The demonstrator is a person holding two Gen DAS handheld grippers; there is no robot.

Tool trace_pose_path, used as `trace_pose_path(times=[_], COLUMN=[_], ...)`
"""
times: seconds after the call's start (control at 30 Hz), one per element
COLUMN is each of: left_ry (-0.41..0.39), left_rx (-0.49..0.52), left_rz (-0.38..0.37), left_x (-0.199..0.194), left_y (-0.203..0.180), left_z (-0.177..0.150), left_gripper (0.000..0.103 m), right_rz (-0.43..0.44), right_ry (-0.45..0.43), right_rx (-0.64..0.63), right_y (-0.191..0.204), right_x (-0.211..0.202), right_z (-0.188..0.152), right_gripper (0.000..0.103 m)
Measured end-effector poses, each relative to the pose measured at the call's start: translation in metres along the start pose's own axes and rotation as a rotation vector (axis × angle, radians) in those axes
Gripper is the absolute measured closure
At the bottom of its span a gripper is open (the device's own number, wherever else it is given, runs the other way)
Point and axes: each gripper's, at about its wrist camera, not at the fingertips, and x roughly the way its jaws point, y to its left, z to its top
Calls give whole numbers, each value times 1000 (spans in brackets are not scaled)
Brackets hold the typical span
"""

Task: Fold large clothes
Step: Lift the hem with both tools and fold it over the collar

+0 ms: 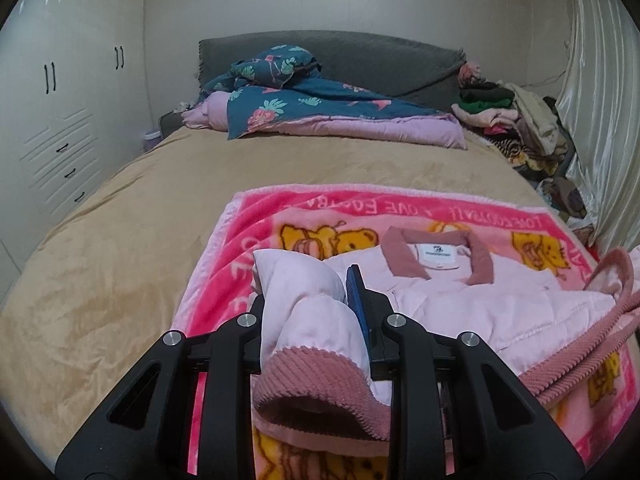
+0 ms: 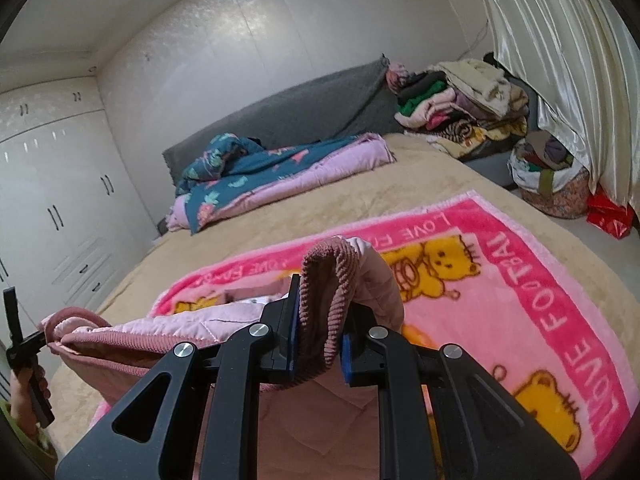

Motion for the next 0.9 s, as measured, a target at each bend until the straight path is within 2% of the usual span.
trace_pose_path(times=[0.4,0.57,0.73,0.87,0.9], left_ry=[34,50,64,71,70], left_rx=[4,15,13,9,8], left_rz=[16,22,18,14,14], left_x=[44,56,67,74,75], left_y=[-3,-7,-7,-6,-6], left_z=[-16,-20,-23,-24,-24], left_gripper=[83,83,83,83,83], right_rz=[-41,-30,50,78,97], right_ry=[75,98,114,108,101], right_rx=[22,51,141,158,164], right_y=[-17,-23,-33,-33,-34], right_x=[53,66,73,74,73], right_z=[-18,-21,-22,-20,-20], right_gripper=[88,84,65,60,46])
